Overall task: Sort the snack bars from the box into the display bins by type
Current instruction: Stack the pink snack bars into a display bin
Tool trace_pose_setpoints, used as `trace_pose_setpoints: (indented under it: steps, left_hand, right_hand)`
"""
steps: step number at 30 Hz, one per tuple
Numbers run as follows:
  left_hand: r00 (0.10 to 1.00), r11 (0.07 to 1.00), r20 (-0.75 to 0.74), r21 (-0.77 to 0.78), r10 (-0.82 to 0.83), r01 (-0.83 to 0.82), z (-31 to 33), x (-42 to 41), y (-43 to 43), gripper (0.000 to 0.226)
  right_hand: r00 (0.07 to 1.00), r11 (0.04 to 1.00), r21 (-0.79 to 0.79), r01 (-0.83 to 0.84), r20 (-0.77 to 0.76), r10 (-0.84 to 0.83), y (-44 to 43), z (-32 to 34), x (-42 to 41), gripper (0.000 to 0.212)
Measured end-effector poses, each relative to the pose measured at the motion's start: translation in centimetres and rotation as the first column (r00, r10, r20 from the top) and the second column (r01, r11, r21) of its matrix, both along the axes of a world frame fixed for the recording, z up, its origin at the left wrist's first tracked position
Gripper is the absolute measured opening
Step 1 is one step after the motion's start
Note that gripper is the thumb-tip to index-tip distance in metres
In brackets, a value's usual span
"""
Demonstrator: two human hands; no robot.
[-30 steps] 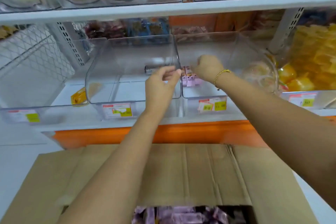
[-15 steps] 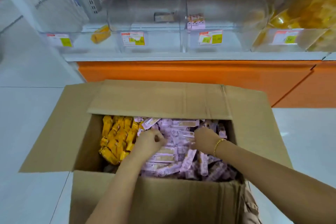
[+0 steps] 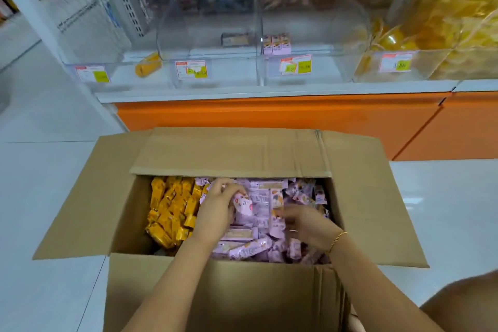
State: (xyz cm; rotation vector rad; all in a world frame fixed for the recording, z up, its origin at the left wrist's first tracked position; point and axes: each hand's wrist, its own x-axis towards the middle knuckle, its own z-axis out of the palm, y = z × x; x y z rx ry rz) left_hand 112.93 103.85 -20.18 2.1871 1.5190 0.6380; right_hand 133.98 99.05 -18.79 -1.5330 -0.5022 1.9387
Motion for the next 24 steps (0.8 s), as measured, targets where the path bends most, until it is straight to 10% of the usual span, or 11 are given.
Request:
trace_pose_setpoints:
  steps: [7, 12, 15, 20, 24]
  left_hand:
    - [0.861, 0.984, 0.499, 0.177, -0.097, 0.008, 10.1, 6.3, -0.3, 0.082]
    - [0.491, 0.962, 0.869, -0.075, -0.066, 0.262, 14.5, 8.3, -0.3, 0.046]
    - [0.412, 0.959, 0.908, -0.176, 0.071, 0.222, 16.1, 9.5, 0.8, 0.025]
    - [0.186, 0.882, 0.945, -0.318, 0.268, 0.347, 17.1, 11.7, 3.9, 0.062]
    - [0.255, 0.875, 0.936, -0.326, 0.243, 0.359, 18.5, 12.6, 6.2, 0.048]
  right_hand:
    - [0.932, 0.927, 0.318, 0.199, -0.353, -0.079, 3.0, 10.0, 2.7, 0.022]
    - [0.962, 0.787, 0.577, 0.218, -0.264, -0.072, 4.2, 15.3, 4.6, 0.025]
    - [0.985, 0.726, 0.671, 0.152, -0.164, -0.054, 5.0, 17.0, 5.4, 0.018]
    - [0.944, 0.653, 0.701, 0.286, -0.092, -0.316, 7.6, 17.6, 4.8, 0.021]
    - [0.913, 0.617, 0.736, 0.279, -0.004, -0.408, 9.6, 17.5, 4.9, 0.018]
